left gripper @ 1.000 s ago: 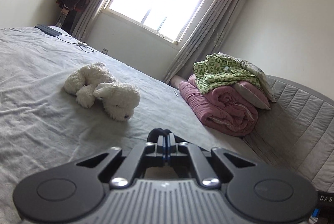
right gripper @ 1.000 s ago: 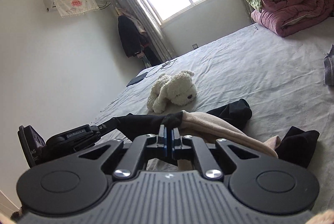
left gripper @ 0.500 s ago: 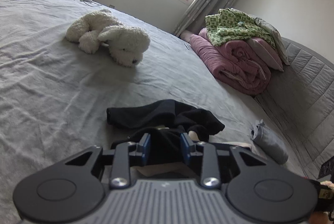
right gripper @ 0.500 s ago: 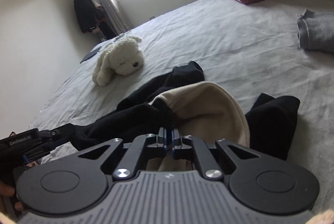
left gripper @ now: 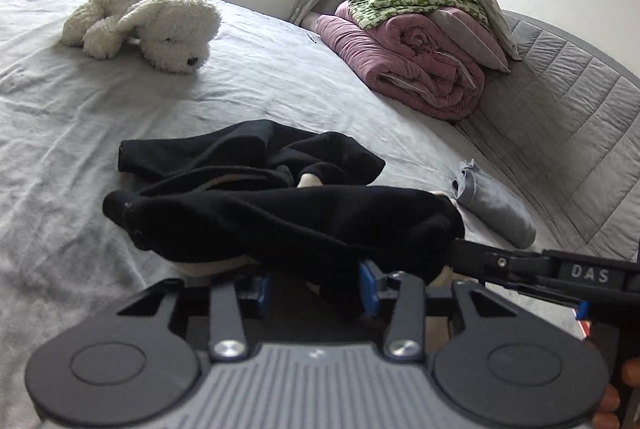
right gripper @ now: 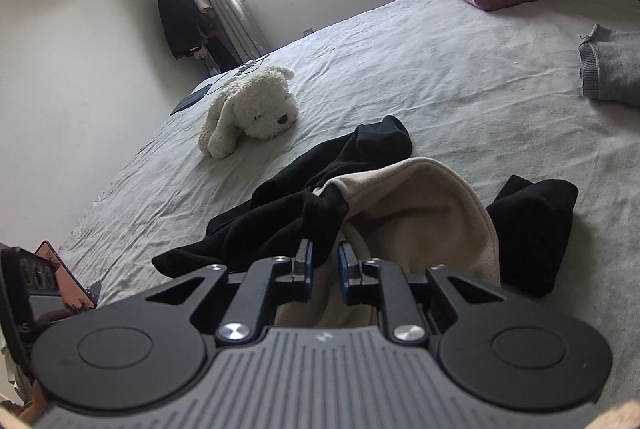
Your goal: Fold clothes
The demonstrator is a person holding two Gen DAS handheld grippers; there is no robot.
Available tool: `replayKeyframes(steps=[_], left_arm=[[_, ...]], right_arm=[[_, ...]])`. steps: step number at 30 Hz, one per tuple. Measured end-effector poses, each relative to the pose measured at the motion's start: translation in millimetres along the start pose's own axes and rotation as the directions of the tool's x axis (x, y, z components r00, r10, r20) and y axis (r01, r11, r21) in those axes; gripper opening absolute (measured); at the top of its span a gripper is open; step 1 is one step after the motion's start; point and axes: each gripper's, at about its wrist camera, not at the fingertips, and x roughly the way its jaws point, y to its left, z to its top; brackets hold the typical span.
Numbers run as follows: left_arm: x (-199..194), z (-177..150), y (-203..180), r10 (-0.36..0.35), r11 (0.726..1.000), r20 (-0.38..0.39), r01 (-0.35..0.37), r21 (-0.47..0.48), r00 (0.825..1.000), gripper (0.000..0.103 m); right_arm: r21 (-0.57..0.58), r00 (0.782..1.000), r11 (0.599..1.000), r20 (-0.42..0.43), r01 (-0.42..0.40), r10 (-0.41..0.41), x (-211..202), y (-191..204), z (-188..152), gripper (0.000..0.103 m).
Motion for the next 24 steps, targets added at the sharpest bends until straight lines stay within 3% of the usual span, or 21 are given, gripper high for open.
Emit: replayKeyframes(steps=[2, 5, 6, 8, 9, 15, 16, 17, 18, 24], left_arm=[[2.3, -1.5, 0.0, -0.011, 1.0, 0.007, 0.011, -0.017, 1.0, 0.029], [0.1, -2.4, -1.1, -0.027, 0.999, 0.015, 0.027, -0.022, 1.0, 0.008], [-2.0, -1.7, -2.6, -0.024, 0.999, 0.024, 0.024, -0.02, 0.999, 0.007], [-6.4, -0.3, -5.5, -0.018, 1.0, 0.042, 0.019, -0.018, 0.999, 0.005], [-9.1, 0.8, -6.2, -0.017, 1.0, 0.054, 0.018, -0.022, 0.998, 0.005], [-33.8, 10.3, -8.5, -0.029, 0.998, 0.131, 0.036, -0.054, 0.991, 0.004], [-38.2, 12.4, -7.5, -0.022, 0.998, 0.145, 0.03, -0.056, 0.989, 0.004], [-42.6, 14.5, -6.4, -0.015, 0.998, 0.158, 0.025, -0.058, 0.987, 0.004], [-47.0, 16.6, -5.4, -0.008, 0.998, 0.172, 0.019, -0.06, 0.985, 0.004], [-60.4, 31.6, 12.0, 0.089, 0.993, 0.233, -0.069, -0.093, 0.968, 0.004]], right_arm=[[0.006, 1.0, 1.0, -0.012, -0.017, 0.017, -5.8, 3.2, -2.9, 0.018], [-0.008, 0.999, 0.999, -0.035, -0.033, 0.033, -11.5, 10.0, -9.7, 0.021], [-0.037, 0.999, 0.999, -0.042, -0.025, 0.024, -11.6, 14.9, -13.6, 0.023], [-0.096, 0.999, 0.995, -0.054, -0.009, 0.004, -11.9, 24.9, -21.4, 0.044], [-0.125, 0.998, 0.992, -0.06, -0.001, -0.006, -12.0, 29.9, -25.4, 0.048], [-0.266, 0.991, 0.959, -0.065, 0.092, -0.113, 2.5, 48.5, -44.1, 0.048], [-0.285, 0.989, 0.952, -0.064, 0.111, -0.134, 6.8, 49.5, -45.8, 0.047], [-0.299, 0.986, 0.945, -0.06, 0.134, -0.158, 10.2, 50.1, -47.2, 0.037], [-0.312, 0.981, 0.936, -0.057, 0.162, -0.188, 13.8, 49.8, -48.1, 0.019], [-0.297, 0.984, 0.94, -0.016, 0.167, -0.18, 2.0, 49.1, -38.4, 0.013]])
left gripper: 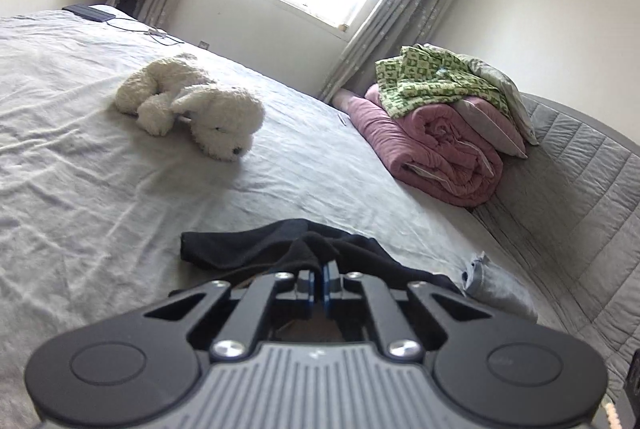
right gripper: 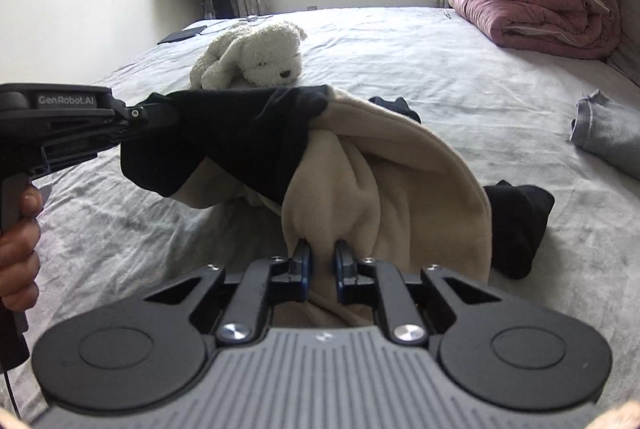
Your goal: Fold clothes
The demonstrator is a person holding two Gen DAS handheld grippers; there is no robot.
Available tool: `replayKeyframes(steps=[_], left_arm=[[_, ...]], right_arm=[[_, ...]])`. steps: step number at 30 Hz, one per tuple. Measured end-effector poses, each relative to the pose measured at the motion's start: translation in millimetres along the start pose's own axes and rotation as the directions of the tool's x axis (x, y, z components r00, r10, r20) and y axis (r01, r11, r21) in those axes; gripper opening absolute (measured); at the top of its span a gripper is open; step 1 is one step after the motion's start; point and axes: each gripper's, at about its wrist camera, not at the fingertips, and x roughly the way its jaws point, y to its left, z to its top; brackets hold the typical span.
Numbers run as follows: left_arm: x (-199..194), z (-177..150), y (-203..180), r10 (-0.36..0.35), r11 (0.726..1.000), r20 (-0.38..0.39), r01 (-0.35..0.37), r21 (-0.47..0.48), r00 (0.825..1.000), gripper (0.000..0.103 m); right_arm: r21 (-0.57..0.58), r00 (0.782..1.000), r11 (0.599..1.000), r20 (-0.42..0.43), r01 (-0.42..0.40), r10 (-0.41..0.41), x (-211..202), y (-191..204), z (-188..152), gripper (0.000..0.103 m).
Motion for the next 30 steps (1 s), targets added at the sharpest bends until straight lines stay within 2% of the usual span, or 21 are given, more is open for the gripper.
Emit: replayKeyframes(steps=[2, 7, 11, 15, 20, 24, 25, 27, 30], left_arm=[[-2.7, 5.7, 4.3, 0.014, 1.0, 0.018, -0.014, -0.011, 1.0, 0.004], [-11.8, 18.8, 11.0, 0.033, 0.999, 0.072, -0.031, -0.023, 0.997, 0.004], [-20.0, 24.0, 14.4, 0.032, 0.999, 0.099, -0.029, -0.029, 0.995, 0.004], [-25.9, 24.0, 13.3, 0.041, 0.999, 0.131, -0.041, -0.005, 0.991, 0.004], [-9.8, 11.7, 24.1, 0.069, 0.997, 0.042, -0.068, -0.031, 0.997, 0.004], [-2.0, 3.5, 23.5, 0.071, 0.997, -0.023, -0.071, -0.014, 0.997, 0.006], [-1.2, 1.3, 22.7, 0.074, 0.997, -0.038, -0.074, -0.007, 0.997, 0.008], [-1.2, -2.9, 19.9, 0.068, 0.998, -0.069, -0.068, 0.002, 0.995, 0.027], [-5.4, -13.2, 9.7, 0.07, 0.997, -0.107, -0.066, 0.042, 0.992, 0.036]], right_arm=[[-0.005, 0.999, 1.0, 0.033, -0.024, 0.024, -11.3, -1.0, 5.3, 0.013], [0.019, 0.991, 0.999, 0.132, -0.029, 0.026, -35.6, -13.7, 22.4, 0.012], [0.056, 0.986, 0.998, 0.166, -0.008, -0.001, -42.4, -26.3, 28.3, 0.011], [0.071, 0.987, 0.997, 0.16, 0.022, -0.033, -37.8, -31.7, 26.2, 0.011], [0.065, 0.994, 0.998, 0.109, 0.025, -0.032, -22.2, -28.9, 17.9, 0.011], [0.048, 0.996, 0.998, 0.084, 0.032, -0.036, -13.0, -26.5, 14.0, 0.011], [0.05, 0.996, 0.998, 0.08, 0.033, -0.037, -10.7, -28.0, 14.3, 0.012], [0.057, 0.996, 0.998, 0.076, 0.035, -0.04, -8.2, -31.3, 15.3, 0.012], [0.066, 0.997, 0.997, 0.071, 0.032, -0.037, -5.7, -36.0, 16.9, 0.012]])
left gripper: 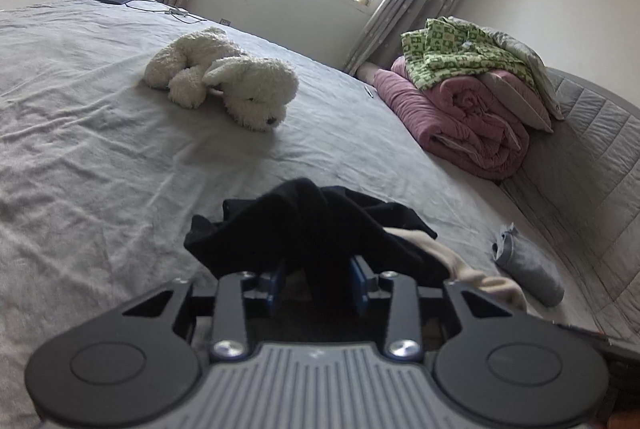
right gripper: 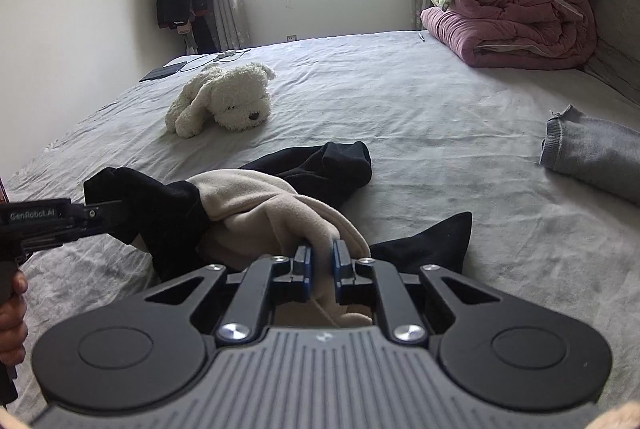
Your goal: Fold clothes
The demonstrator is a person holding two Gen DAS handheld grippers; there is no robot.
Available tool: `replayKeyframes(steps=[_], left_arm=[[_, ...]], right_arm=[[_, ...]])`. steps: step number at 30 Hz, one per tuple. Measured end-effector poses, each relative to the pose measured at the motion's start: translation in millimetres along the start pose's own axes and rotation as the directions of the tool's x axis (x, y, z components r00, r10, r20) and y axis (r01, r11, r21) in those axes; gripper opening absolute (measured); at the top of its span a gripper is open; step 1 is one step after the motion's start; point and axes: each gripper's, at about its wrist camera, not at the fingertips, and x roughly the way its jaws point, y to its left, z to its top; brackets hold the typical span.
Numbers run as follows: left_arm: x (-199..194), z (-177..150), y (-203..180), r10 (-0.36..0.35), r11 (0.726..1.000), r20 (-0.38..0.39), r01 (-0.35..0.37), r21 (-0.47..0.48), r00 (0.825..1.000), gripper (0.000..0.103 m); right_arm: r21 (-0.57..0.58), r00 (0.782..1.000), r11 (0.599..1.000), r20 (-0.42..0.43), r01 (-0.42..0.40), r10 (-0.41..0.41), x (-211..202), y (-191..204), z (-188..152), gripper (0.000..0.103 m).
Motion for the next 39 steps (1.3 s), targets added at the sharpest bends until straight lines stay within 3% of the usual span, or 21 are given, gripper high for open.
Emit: replayKeyframes(steps=[7, 15, 17, 20, 23, 27, 32, 39], left_arm=[[13.0, -28.8, -25.4, -0.021, 0.993, -0.14, 0.036, 0.11, 0.99, 0.04], [38.0, -52.1, -44.5, -0.003, 0.994, -0.184, 0.024, 0.11, 0.983, 0.038], [41.6, -55.0, -47.2, 0.008, 0.994, -0.169, 0.011, 0.112, 0.986, 0.033], [43.3, -55.3, -46.6, 0.012, 0.996, -0.147, 0.002, 0.094, 0.989, 0.006], [33.9, -52.7, -47.1, 0.041, 0.995, -0.09, -0.032, 0.098, 0.995, 0.004], [6.4, -41.1, -55.2, 0.027, 0.989, 0.015, -0.029, 0.146, 1.0, 0.004], [-25.7, -27.8, -59.9, 0.013, 0.98, 0.11, -0.034, 0.194, 0.994, 0.004], [-52.2, -10.1, -47.4, 0.064, 0.98, 0.195, -0.099, 0.175, 0.979, 0.004]], right_arm=[[0.004, 1.0, 1.0, -0.018, -0.023, 0.023, 1.7, -4.1, 2.8, 0.013], [0.036, 0.999, 0.998, -0.025, -0.041, 0.042, 2.8, -10.3, 2.2, 0.014], [0.047, 0.999, 0.998, -0.028, -0.043, 0.044, 3.7, -11.0, 0.8, 0.014], [0.046, 0.999, 0.998, -0.027, -0.044, 0.045, 4.0, -11.0, -0.2, 0.014], [0.039, 1.0, 0.999, 0.006, -0.031, 0.031, -1.1, -12.9, 2.5, 0.013], [0.056, 0.999, 0.998, 0.046, -0.026, 0.023, -9.0, -17.3, 7.5, 0.012], [0.068, 0.996, 0.997, 0.09, -0.03, 0.024, -19.9, -18.5, 12.9, 0.012], [0.073, 0.993, 0.996, 0.112, -0.043, 0.035, -30.9, -18.7, 15.7, 0.012]])
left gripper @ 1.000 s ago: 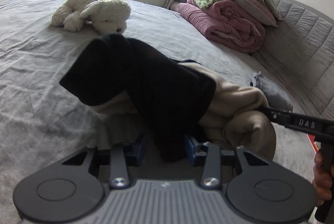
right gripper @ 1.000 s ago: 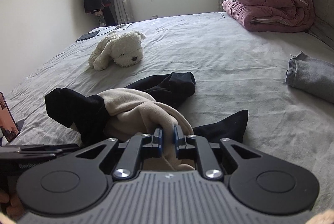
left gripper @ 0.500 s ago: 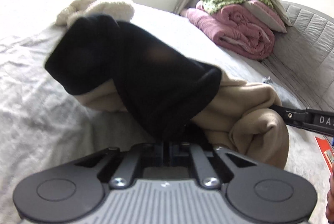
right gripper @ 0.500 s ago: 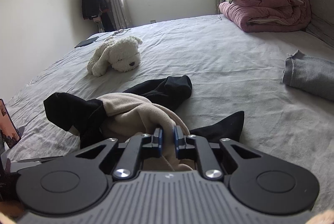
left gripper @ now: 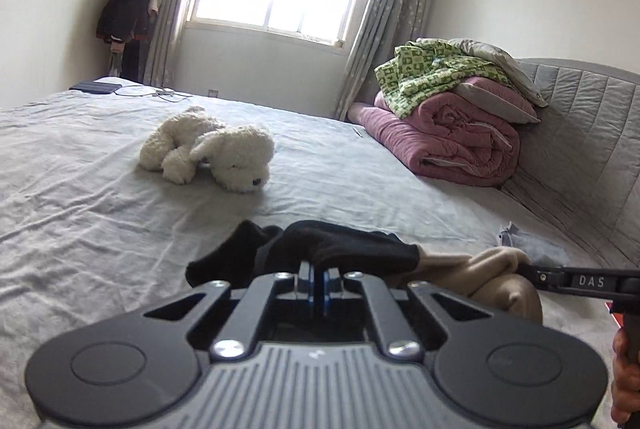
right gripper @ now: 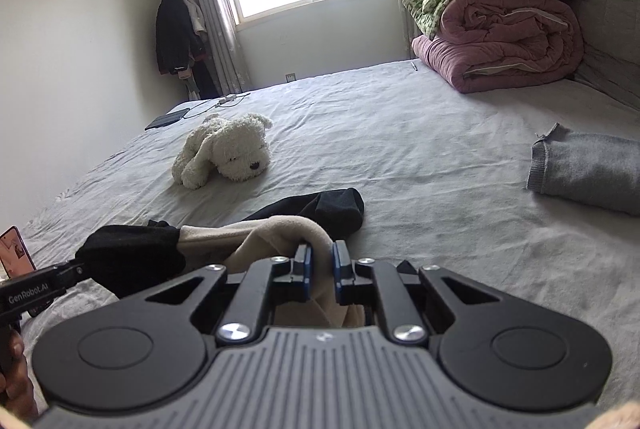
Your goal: Fold clothes
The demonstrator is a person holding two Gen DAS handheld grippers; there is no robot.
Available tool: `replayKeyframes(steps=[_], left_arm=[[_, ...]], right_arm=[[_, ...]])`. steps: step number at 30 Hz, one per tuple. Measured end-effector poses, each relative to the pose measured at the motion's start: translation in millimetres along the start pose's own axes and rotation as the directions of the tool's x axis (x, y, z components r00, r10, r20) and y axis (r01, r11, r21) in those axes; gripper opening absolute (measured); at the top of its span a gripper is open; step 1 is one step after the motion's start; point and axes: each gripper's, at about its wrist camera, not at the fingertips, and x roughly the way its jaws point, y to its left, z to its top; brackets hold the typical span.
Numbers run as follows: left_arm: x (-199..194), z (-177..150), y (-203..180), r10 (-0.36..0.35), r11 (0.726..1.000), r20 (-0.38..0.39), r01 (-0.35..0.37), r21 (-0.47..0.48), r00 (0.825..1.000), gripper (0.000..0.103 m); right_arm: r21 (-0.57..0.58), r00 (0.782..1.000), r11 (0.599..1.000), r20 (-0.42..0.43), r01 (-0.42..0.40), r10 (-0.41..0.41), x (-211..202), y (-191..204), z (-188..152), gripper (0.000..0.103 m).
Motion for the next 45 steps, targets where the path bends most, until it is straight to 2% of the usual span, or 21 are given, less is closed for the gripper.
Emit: replayKeyframes(steps=[7, 15, 19, 23, 30, 35, 40, 45], left_arm=[[-14.2, 18.1, 31.7, 0.116, 0.993, 0.06, -0.115, -0.028, 0.991, 0.004], [-28.3, 31.4, 52.6, 0.244, 0.968, 0.135, -0.249, 0.022, 0.96, 0.004], [-32.6, 38.7, 65.9, 0.284, 0.958, 0.138, -0.287, 0.007, 0.949, 0.004], [-39.7, 41.4, 76.3, 0.288, 0.957, 0.097, -0.291, 0.008, 0.953, 0.004], [-55.3, 29.3, 88.8, 0.225, 0.972, -0.015, -0.223, 0.071, 0.974, 0.004], [-66.8, 13.4, 96.4, 0.15, 0.978, -0.118, -0.13, 0.162, 0.981, 0.004], [-73.2, -3.1, 100.1, 0.063, 0.971, -0.228, -0.008, 0.238, 0.972, 0.004], [-73.9, -21.7, 105.1, 0.004, 0.949, -0.339, 0.103, 0.298, 0.941, 0.004]], right_arm=[[-0.02, 0.999, 0.999, 0.011, -0.031, 0.031, -12.9, 6.7, -0.2, 0.011], [-0.06, 0.995, 0.994, 0.019, -0.092, 0.093, -34.2, 17.9, -1.6, 0.011], [-0.065, 0.987, 0.985, -0.004, -0.161, 0.161, -44.2, 23.6, -4.2, 0.011], [-0.09, 0.971, 0.968, -0.047, -0.236, 0.233, -54.6, 31.6, -8.5, 0.011], [-0.062, 0.937, 0.94, -0.128, -0.336, 0.326, -66.9, 32.1, -14.6, 0.011], [-0.072, 0.91, 0.919, -0.189, -0.387, 0.368, -74.8, 28.0, -18.9, 0.012], [-0.064, 0.863, 0.886, -0.269, -0.459, 0.428, -84.6, 23.4, -29.2, 0.013], [-0.042, 0.803, 0.851, -0.357, -0.524, 0.477, -84.1, 22.3, -41.2, 0.013]])
